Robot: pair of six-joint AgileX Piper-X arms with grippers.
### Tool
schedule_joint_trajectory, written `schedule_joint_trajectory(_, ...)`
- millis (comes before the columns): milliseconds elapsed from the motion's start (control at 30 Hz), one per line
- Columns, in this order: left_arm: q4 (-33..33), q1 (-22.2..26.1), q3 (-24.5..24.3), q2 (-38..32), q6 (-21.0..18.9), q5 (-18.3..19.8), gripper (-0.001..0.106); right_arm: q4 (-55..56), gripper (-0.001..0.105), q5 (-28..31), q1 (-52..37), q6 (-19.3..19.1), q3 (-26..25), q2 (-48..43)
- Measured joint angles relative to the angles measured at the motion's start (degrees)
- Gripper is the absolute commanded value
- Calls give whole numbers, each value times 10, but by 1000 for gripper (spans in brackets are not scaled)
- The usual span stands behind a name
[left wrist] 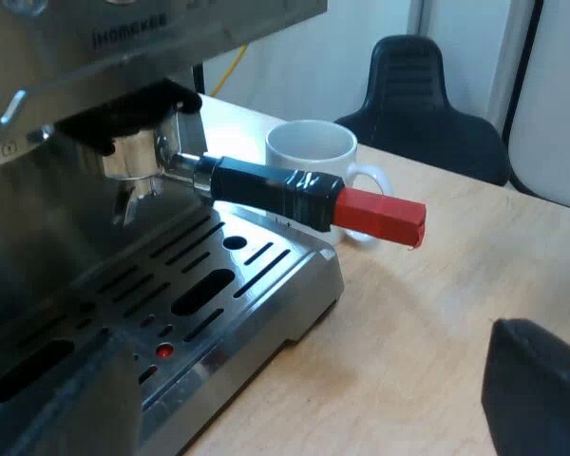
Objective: Grind coffee beans and then tamp
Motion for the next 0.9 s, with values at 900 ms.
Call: schedule_joint_trajectory(900,0,0,0,0,0,4,82,-22,70,18,0,75,16,0)
